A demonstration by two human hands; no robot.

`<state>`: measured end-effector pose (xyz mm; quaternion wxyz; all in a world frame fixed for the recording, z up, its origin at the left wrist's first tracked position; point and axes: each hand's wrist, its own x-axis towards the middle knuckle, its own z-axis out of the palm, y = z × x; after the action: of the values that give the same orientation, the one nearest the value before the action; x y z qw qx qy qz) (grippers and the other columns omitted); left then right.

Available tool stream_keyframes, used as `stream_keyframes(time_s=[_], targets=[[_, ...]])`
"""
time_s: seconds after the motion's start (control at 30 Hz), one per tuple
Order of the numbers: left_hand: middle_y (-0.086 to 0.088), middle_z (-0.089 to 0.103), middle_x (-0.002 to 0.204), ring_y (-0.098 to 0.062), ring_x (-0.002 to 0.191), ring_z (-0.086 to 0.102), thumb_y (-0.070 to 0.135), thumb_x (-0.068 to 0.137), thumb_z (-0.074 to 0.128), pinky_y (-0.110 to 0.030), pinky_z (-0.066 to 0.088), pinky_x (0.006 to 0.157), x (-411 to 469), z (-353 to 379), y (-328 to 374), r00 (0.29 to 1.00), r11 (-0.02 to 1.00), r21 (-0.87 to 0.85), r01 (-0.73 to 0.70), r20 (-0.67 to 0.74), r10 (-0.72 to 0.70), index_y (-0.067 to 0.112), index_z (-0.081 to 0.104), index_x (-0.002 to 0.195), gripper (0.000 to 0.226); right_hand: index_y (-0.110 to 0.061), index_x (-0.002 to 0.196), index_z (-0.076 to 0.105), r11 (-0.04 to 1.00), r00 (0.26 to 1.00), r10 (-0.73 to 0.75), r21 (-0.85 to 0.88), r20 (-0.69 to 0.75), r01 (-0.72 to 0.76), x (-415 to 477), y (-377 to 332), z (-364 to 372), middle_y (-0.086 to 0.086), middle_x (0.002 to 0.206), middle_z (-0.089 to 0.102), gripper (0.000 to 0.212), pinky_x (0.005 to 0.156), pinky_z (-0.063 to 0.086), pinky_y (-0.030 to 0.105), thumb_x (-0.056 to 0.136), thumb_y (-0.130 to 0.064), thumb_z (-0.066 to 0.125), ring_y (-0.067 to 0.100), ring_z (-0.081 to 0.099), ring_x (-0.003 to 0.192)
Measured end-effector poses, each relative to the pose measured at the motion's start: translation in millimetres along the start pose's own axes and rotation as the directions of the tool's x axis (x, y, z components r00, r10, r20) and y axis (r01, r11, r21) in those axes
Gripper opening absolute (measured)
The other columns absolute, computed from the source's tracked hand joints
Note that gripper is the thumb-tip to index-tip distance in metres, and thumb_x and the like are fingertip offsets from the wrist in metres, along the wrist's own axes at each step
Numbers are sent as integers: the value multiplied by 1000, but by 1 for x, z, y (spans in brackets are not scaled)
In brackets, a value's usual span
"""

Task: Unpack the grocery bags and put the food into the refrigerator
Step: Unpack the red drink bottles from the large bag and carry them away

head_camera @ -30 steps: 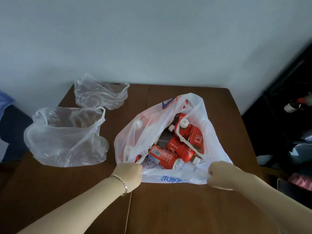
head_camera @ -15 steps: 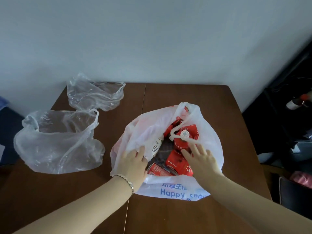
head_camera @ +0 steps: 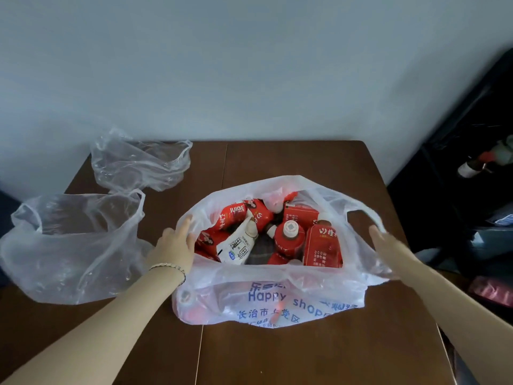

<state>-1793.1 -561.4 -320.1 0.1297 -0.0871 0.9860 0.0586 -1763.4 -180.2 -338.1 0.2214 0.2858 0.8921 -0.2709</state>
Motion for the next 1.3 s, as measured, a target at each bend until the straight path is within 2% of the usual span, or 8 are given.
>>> stream_keyframes(time_s=[0.17, 0.3, 0.5, 0.7, 0.8, 0.93, 1.1, 1.3], targets=[[-15, 50, 125, -29, 100, 58, 27, 85, 61, -44, 45, 81, -12, 3, 15, 987, 955, 290, -68, -122, 108, 11, 33, 141, 64, -3, 104, 62, 976, 990, 89, 188, 113, -109, -12, 25, 41, 12, 96, 59, 26, 68, 55, 36, 96, -24, 48, 25, 57, 84], [-5, 63, 82, -27, 72, 63, 13, 43, 87, -42, 29, 77, -30, 12, 28, 773, 812, 383, -441, -299, 560, 11, 72, 94, 54, -4, 115, 59, 949, 964, 65, 314, -256, 19, -24, 10, 40, 14, 126, 45, 28, 77, 49, 35, 88, -13, 56, 32, 52, 99], [7, 59, 115, -17, 110, 56, 49, 95, 35, -46, 17, 109, -74, 31, 88, 714, 731, 104, -675, 340, 611, 24, 27, 144, 55, -19, 95, 65, 826, 794, -308, 266, -525, 497, -53, -43, 37, -6, 118, 45, 15, 98, 33, 27, 82, -13, 69, 11, 34, 116], [-8, 57, 106, -27, 98, 47, 23, 99, 33, -43, 27, 98, -89, 36, 96, 514, 532, 106, -840, 469, 718, 12, 57, 106, 27, -13, 82, 73, 376, 263, -922, -492, -285, 785, -58, -67, 42, 7, 102, 67, 16, 91, 39, 41, 69, -5, 76, 22, 53, 106], [-7, 52, 117, -28, 107, 45, 17, 98, 37, -44, 30, 100, -91, 38, 92, 536, 571, 89, -816, 486, 690, 14, 55, 115, 25, -28, 114, 62, 474, 634, -773, -637, 29, 608, -49, -64, 24, -7, 125, 56, 27, 111, 13, 38, 92, -36, 49, 14, 44, 126], [-1, 57, 110, -23, 108, 50, 22, 90, 52, -54, 13, 109, -86, 21, 89, 732, 683, 263, -682, 262, 630, 24, 54, 117, 27, -34, 116, 57, 591, 918, -395, -754, 40, 287, -22, -9, -4, -8, 115, 57, 29, 99, 34, 36, 90, -33, 44, 15, 50, 116], [-1, 65, 84, -22, 78, 61, 14, 68, 71, -35, 48, 76, -68, 12, 115, 577, 628, 177, -758, -268, 772, 16, 69, 79, 12, -31, 120, 62, 808, 964, -128, -540, 234, 238, -12, 48, 14, -3, 121, 62, 41, 84, 51, 27, 86, -16, 43, 18, 60, 105], [-3, 24, 151, -27, 125, 38, 34, 96, 42, -42, 42, 93, -25, 10, 173, 836, 841, 43, -540, 143, 529, 26, 30, 142, 48, -16, 114, 62, 931, 857, -341, -11, -387, 366, -40, -38, 2, 2, 113, 56, 28, 69, 46, 28, 92, -13, 45, 19, 57, 90]])
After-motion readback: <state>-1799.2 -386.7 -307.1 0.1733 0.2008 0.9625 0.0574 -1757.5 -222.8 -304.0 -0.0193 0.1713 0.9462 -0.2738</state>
